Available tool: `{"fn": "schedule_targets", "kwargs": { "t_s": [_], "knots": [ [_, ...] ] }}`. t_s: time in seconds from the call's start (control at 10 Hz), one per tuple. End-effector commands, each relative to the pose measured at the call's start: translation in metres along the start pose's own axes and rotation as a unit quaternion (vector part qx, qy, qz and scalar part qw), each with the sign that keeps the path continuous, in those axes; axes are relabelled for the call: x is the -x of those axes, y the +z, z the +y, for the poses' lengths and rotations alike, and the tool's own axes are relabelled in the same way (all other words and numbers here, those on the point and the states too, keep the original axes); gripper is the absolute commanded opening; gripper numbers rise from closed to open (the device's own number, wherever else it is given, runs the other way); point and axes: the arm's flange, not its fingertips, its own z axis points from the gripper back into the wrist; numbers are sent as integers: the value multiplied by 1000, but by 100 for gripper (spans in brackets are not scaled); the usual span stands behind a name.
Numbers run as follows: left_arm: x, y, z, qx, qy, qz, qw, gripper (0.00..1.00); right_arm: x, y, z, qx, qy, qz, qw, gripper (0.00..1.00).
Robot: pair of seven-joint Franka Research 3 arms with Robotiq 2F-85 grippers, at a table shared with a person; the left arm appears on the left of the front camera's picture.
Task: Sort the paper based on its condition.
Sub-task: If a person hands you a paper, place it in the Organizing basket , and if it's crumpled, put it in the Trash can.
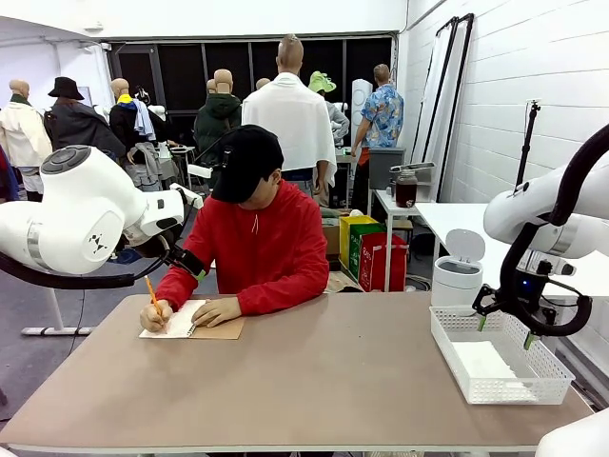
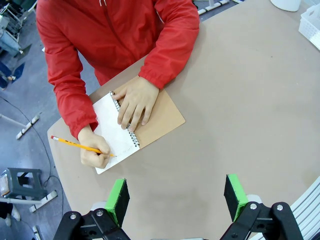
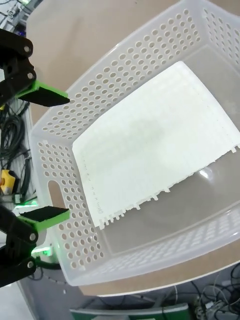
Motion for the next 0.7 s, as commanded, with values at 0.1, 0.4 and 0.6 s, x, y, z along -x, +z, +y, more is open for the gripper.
{"fn": "schedule_targets", "kwargs": {
  "t_s": [0.1, 0.4, 0.6],
  "knots": [
    [0, 0, 0, 0, -1, -2, 1000, 100, 5, 12, 8, 14, -11, -22, 1000, 100],
    [0, 0, 0, 0, -1, -2, 1000, 100, 3, 9, 2, 3, 1, -10, 1000, 100],
    [0, 0, 0, 0, -1, -2, 1000, 100, 3, 9, 2, 3, 1, -10, 1000, 100]
  ]
}}
